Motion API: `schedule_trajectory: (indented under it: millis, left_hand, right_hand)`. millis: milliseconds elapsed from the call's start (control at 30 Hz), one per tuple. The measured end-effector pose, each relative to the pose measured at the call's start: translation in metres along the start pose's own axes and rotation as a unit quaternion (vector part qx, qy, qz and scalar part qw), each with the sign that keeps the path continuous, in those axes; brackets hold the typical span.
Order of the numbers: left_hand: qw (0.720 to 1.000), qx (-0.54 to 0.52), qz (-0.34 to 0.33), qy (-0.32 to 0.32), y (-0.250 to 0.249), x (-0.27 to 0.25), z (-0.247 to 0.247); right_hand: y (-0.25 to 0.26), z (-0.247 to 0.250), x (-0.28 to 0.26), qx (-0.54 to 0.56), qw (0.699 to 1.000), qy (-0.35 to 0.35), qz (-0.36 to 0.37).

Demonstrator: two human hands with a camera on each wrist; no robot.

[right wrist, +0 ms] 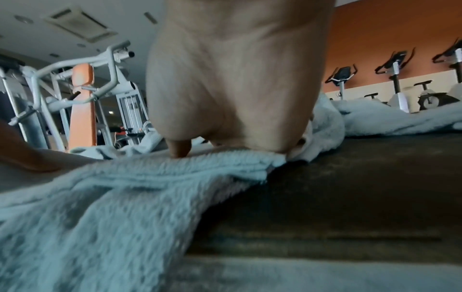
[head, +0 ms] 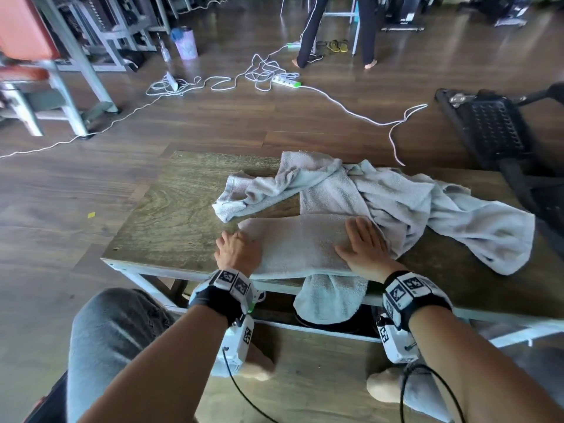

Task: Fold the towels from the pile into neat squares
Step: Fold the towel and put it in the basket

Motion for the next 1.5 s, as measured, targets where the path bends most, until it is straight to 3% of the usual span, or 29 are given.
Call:
schedule_trajectory:
  millis: [100,200,267,333,367,400,433,533,600,733,933,1100,1333,1500]
  left_hand:
    - [0.995,-0.094,-0.036,0.009,-0.040,-0.010,0.028]
    - [0.979,-0.174,-0.106,0.031,-0.101,-0.024,0.045]
    - [0.954,-0.235,-0.153,0.104,-0.143,-0.041,0.040]
    - [0.923,-0.287,-0.179,0.182,-0.172,-0.058,0.025]
    - [0.919,-0.284,-0.187,0.197,-0.179,-0.063,0.018]
    - [0.926,-0.255,-0.203,0.192,-0.182,-0.065,0.009]
    - [0.934,-0.218,-0.217,0.181,-0.181,-0.064,0.000]
    - [0.942,-0.165,-0.222,0.190,-0.162,-0.064,-0.033]
    - [0.944,-0.123,-0.252,0.174,-0.153,-0.069,-0.043]
    - [0.946,-0.054,-0.303,0.100,-0.144,-0.078,-0.050]
    - [0.939,-0.015,-0.336,0.074,-0.138,-0.077,-0.057]
    - [0.931,-0.026,-0.362,0.029,-0.140,-0.073,-0.050]
    - [0.912,-0.123,-0.386,-0.072,-0.130,-0.078,-0.023]
    - [0.888,-0.104,-0.446,-0.030,-0.128,-0.083,-0.041]
  right_hand:
    - [0.006,0.031,-0.005,0.070,0.990,-0.107,0.065]
    - [0.004,0.068,-0.028,0.224,0.940,-0.237,0.098]
    - [-0.001,0.075,-0.035,0.380,0.898,-0.212,0.073]
    - [-0.016,0.069,-0.034,0.527,0.829,-0.185,-0.005]
    - [-0.027,0.067,-0.035,0.558,0.806,-0.193,-0.047]
    - [-0.035,0.062,-0.033,0.561,0.802,-0.189,-0.079]
    - [-0.040,0.057,-0.030,0.555,0.808,-0.175,-0.092]
    - [-0.045,0.037,-0.030,0.470,0.874,-0.084,-0.093]
    - [-0.042,0.039,-0.037,0.439,0.893,-0.073,-0.068]
    - [-0.040,0.053,-0.041,0.441,0.887,-0.129,-0.038]
    - [-0.044,0.061,-0.043,0.346,0.919,-0.177,-0.061]
    - [-0.034,0.072,-0.052,0.305,0.918,-0.251,-0.005]
    - [-0.029,0.076,-0.046,0.361,0.900,-0.244,-0.001]
    - [-0.027,0.070,-0.039,0.272,0.932,-0.238,-0.021]
Point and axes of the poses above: each hand's wrist, its own x-axis towards the middle knuckle, its own z-axis out of the back of the hand, y = z × x, the point moved 10 cm from there along x, towards the middle knuckle, and after that the axes turned 1 degree about y, right-handed, at the moved point
